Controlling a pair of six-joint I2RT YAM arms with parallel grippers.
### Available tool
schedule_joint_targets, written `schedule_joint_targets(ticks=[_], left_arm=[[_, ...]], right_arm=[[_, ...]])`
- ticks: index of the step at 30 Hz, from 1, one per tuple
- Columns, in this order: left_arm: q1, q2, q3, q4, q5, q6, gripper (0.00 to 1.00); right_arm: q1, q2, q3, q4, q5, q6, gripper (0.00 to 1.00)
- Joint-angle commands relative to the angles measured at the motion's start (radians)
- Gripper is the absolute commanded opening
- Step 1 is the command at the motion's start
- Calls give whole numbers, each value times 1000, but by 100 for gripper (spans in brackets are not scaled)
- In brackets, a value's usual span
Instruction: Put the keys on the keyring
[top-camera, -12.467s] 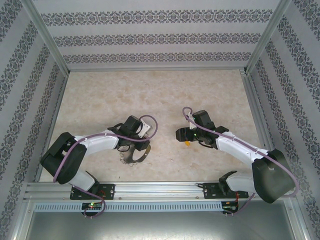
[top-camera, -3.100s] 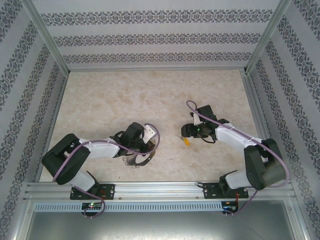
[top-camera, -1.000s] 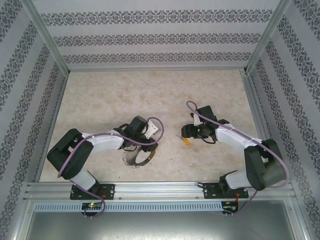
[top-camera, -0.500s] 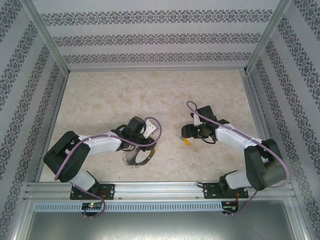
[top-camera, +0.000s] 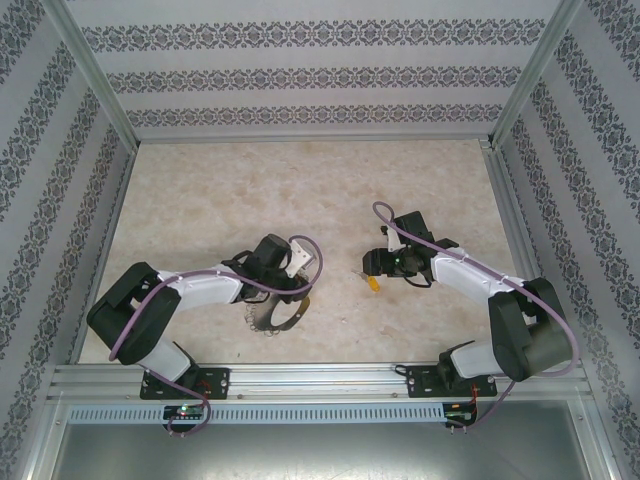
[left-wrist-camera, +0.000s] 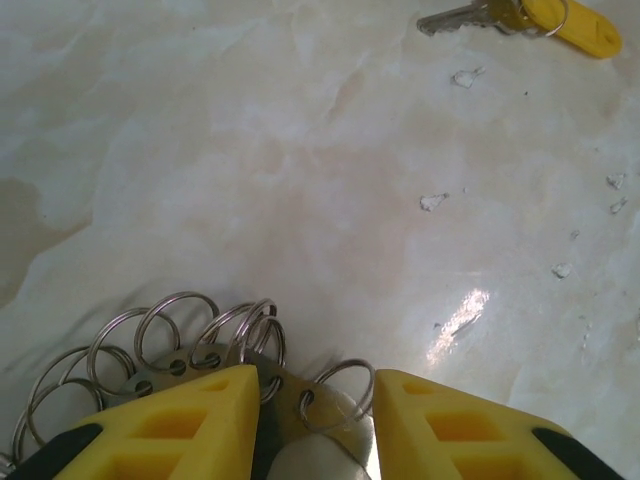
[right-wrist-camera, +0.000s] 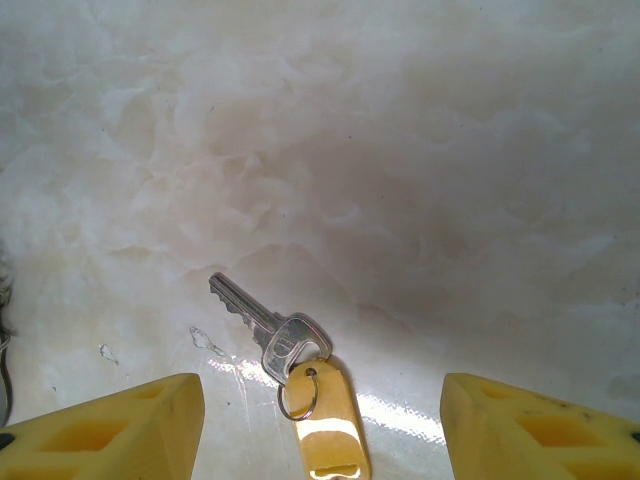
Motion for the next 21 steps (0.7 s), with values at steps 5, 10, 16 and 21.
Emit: schedule_joint_targets(ticks=[5, 10, 16, 21], left_arm=[[12, -62, -51, 31, -64, 11, 38], [10, -105, -94, 79, -102, 17, 40], [9, -90, -104, 105, -96, 21, 40], [9, -59, -108, 135, -76, 16, 40]], right_arm=[[-13, -18, -16, 21, -11, -11, 64], [-15, -13, -12, 26, -16, -11, 64], [-14, -13, -6, 24, -18, -13, 64], [-15, -17, -6, 21, -17, -14, 64]])
